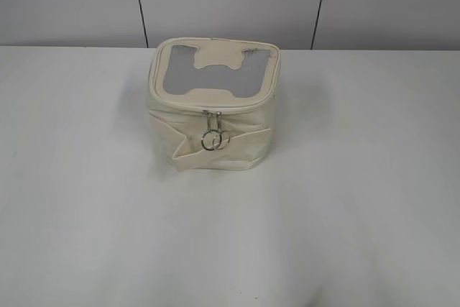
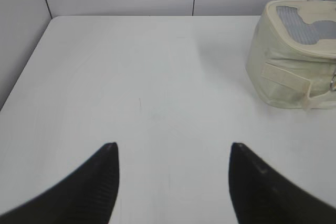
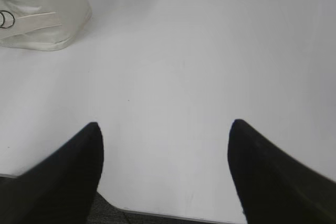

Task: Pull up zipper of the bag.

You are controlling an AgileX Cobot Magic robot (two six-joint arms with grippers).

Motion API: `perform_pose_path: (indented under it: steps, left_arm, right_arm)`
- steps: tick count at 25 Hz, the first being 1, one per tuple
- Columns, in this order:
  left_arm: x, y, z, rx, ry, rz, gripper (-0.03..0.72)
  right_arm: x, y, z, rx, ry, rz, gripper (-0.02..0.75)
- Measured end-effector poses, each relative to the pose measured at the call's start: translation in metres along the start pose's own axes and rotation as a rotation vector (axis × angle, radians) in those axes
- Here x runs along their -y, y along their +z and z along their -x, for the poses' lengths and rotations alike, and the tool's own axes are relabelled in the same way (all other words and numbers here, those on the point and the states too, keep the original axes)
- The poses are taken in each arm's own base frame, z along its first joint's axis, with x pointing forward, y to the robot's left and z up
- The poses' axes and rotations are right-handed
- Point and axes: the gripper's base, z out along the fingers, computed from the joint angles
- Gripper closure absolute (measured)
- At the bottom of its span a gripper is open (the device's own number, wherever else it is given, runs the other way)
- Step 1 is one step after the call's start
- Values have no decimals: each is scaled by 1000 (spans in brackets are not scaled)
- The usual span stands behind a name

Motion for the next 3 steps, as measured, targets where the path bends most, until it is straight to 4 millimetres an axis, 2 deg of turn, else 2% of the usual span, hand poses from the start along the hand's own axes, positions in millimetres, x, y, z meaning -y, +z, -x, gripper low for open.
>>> perform_pose_path:
  steps: [3]
  left_arm:
    - [0,0,0,0,0,0,182]
  right_arm:
    - [0,0,0,0,0,0,160]
